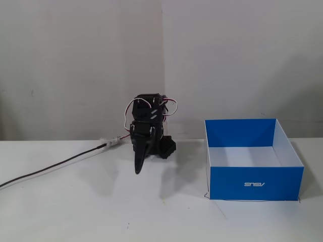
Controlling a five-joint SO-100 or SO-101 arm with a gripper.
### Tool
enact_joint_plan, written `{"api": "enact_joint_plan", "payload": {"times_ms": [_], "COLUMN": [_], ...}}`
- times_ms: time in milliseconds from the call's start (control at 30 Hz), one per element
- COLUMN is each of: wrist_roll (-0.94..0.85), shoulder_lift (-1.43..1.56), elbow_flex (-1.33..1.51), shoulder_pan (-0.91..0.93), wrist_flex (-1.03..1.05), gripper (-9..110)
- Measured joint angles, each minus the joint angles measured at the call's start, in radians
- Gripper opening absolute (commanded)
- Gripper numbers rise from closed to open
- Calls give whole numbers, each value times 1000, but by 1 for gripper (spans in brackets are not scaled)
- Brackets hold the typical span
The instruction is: Pick the gray block and keep it in the box.
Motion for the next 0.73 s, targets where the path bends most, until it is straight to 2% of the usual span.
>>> {"api": "enact_joint_plan", "payload": {"times_ms": [733], "wrist_roll": [0], "shoulder_lift": [0], "elbow_flex": [18], "shoulder_pan": [3], "wrist_flex": [-18], "gripper": [0]}}
